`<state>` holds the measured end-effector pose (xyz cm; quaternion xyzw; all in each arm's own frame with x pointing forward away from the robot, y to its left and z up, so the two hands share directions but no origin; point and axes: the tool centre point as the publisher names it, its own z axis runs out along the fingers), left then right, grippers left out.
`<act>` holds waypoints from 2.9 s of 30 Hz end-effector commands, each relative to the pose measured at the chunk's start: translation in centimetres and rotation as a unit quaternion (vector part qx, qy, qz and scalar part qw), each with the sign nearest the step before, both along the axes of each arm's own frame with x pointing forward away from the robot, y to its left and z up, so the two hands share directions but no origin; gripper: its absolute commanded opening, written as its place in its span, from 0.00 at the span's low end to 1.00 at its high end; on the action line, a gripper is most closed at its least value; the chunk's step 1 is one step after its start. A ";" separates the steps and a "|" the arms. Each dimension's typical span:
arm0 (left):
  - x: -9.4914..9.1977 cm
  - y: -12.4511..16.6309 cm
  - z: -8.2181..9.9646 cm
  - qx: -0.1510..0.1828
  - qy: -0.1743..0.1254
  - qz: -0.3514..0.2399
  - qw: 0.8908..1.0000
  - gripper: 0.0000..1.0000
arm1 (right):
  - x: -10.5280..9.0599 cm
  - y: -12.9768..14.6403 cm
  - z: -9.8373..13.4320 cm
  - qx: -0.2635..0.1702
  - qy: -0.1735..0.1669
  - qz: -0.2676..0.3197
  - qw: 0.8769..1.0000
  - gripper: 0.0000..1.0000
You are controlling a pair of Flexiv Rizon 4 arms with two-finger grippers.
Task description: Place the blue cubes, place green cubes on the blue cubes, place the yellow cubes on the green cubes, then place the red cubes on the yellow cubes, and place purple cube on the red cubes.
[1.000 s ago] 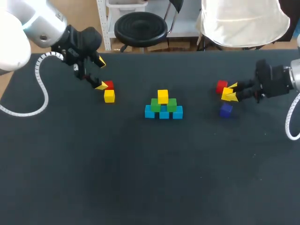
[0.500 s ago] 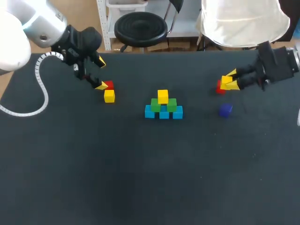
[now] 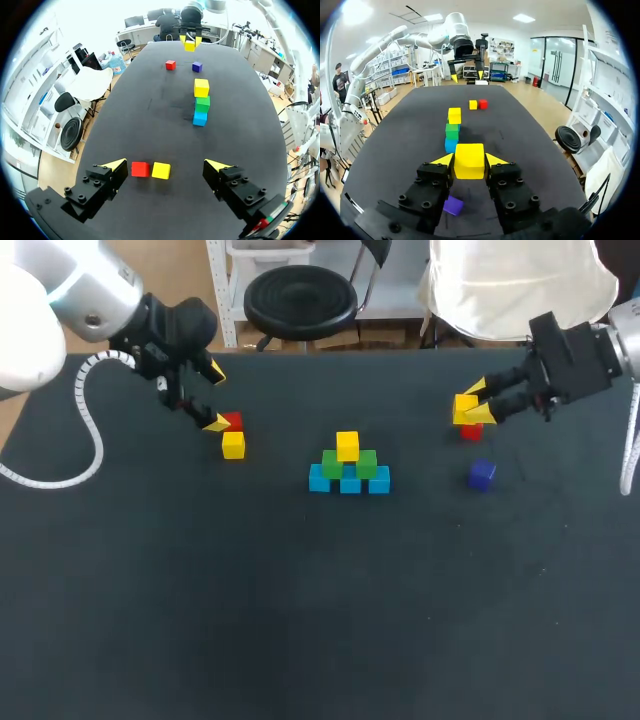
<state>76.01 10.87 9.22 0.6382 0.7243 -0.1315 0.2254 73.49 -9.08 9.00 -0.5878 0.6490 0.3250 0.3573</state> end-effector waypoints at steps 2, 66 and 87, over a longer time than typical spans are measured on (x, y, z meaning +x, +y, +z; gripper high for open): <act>0.0 0.1 -0.1 -0.002 -0.001 -0.002 1.000 1.00 | 0.1 0.0 0.0 0.000 0.001 0.001 1.000 0.00; 0.0 0.1 -0.1 -0.002 -0.001 -0.002 1.000 1.00 | -5.6 10.9 -0.1 -0.038 0.018 -0.007 0.999 0.00; 0.0 0.1 -0.1 -0.002 -0.001 -0.002 1.000 1.00 | -4.8 12.4 -1.9 -0.027 0.025 0.032 0.999 0.00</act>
